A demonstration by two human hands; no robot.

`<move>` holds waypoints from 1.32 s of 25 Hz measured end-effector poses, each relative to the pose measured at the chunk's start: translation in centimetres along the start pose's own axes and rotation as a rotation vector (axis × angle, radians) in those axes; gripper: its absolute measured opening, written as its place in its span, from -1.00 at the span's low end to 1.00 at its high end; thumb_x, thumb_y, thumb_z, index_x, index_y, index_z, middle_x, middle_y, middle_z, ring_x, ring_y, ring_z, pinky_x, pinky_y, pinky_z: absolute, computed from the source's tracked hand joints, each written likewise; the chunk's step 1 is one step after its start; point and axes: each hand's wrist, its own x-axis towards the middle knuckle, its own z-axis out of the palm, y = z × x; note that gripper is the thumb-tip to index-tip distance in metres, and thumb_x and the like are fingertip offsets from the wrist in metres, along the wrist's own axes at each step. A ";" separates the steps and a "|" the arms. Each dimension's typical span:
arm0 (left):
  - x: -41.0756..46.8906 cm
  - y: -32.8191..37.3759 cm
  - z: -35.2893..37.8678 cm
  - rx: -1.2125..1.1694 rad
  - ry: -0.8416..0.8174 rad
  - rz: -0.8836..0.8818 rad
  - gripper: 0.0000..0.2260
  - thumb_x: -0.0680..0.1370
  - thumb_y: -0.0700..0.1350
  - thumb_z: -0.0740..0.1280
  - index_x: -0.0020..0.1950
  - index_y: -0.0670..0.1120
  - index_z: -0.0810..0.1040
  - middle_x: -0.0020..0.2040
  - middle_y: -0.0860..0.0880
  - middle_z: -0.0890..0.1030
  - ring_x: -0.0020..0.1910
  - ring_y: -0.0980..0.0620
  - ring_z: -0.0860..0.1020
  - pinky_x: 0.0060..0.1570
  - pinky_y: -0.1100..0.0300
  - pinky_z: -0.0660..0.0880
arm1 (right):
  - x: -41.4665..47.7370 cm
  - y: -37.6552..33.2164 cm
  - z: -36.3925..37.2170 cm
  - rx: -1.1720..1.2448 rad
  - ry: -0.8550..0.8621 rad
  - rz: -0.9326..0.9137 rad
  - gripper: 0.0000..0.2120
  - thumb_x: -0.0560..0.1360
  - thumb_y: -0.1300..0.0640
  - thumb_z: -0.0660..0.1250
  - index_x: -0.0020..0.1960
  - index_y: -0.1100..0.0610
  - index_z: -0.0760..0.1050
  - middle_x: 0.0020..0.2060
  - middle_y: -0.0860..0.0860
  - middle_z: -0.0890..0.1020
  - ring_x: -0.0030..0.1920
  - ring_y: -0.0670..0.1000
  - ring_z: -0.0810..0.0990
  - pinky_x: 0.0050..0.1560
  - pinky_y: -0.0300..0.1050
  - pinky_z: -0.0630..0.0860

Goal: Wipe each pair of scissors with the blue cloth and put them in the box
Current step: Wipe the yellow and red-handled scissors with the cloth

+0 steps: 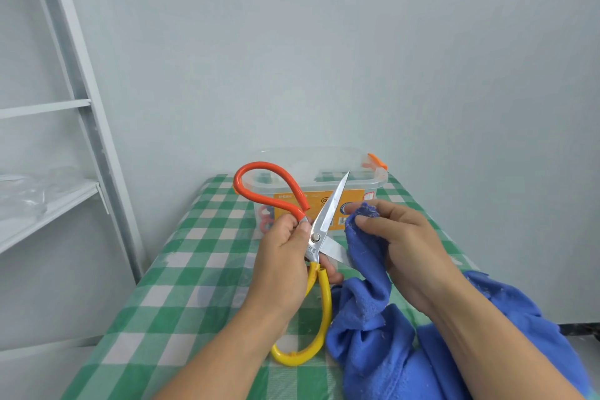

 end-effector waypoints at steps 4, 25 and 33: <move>0.1 0.2 0.0 -0.058 0.002 -0.032 -0.77 0.71 -0.20 0.12 0.14 -0.38 0.41 -0.37 -0.21 0.54 -0.53 -0.07 0.51 -0.35 -0.08 0.63 | 0.1 0.0 -0.5 -0.106 0.071 -0.139 -0.84 0.41 0.36 0.51 -0.16 0.20 0.54 -0.28 0.15 0.69 -0.32 0.04 0.64 -0.33 -0.14 0.56; 0.3 -0.4 0.2 0.104 -0.082 0.026 -0.76 0.71 -0.17 0.14 0.00 -0.36 0.37 -0.22 -0.22 0.51 -0.48 -0.07 0.50 -0.34 -0.04 0.57 | -0.5 -0.7 1.2 -0.117 -0.141 0.124 -0.50 0.36 0.17 0.56 -0.18 0.55 0.37 -0.37 0.40 0.58 -0.44 0.23 0.62 -0.33 0.10 0.62; -0.4 0.3 -0.1 0.036 -0.097 0.018 -0.78 0.72 -0.18 0.11 -0.02 -0.22 0.48 -0.37 -0.19 0.53 -0.50 -0.07 0.49 -0.39 -0.02 0.60 | 0.2 0.0 -0.2 -0.148 -0.024 0.091 -0.74 0.21 0.12 0.60 -0.33 0.19 0.55 -0.32 0.19 0.64 -0.37 0.07 0.59 -0.32 -0.12 0.55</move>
